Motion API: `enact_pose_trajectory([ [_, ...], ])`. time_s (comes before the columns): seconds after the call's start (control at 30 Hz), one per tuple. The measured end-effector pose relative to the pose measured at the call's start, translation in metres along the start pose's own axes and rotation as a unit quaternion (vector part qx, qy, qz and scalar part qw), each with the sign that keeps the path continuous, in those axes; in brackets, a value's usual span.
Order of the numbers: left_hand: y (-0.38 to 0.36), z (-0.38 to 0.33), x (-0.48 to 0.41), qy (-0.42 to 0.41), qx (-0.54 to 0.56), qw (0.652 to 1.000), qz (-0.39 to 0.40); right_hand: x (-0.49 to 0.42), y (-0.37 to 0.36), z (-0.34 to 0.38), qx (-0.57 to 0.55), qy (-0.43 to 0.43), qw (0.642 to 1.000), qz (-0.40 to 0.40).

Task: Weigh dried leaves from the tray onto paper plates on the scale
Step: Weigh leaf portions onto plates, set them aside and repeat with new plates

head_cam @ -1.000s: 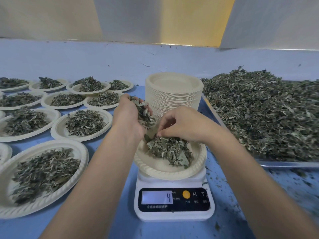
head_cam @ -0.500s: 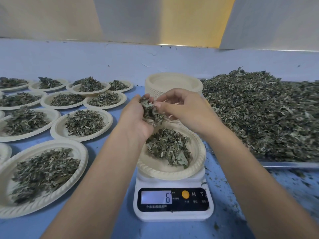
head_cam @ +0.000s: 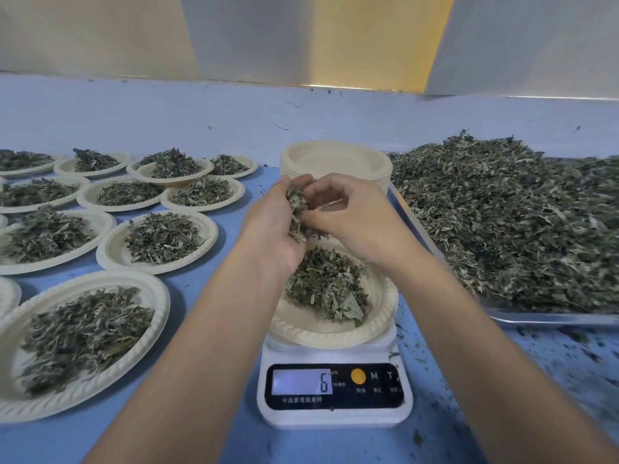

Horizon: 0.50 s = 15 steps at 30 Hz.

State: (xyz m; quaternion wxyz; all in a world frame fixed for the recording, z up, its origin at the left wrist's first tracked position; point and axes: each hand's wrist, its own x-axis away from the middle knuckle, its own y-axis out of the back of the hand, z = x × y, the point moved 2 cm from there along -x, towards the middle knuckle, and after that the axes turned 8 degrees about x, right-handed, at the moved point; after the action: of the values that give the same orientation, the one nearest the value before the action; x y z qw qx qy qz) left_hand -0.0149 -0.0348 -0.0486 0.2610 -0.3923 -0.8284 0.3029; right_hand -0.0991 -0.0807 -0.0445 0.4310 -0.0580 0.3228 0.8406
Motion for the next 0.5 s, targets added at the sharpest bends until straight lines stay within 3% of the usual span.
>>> enact_pose_trajectory([
  [0.5, 0.0059, 0.0039, -0.0042, 0.032, 0.018, 0.999, -0.03, -0.002, 0.0025, -0.0073, 0.006, -0.02, 1.0, -0.014],
])
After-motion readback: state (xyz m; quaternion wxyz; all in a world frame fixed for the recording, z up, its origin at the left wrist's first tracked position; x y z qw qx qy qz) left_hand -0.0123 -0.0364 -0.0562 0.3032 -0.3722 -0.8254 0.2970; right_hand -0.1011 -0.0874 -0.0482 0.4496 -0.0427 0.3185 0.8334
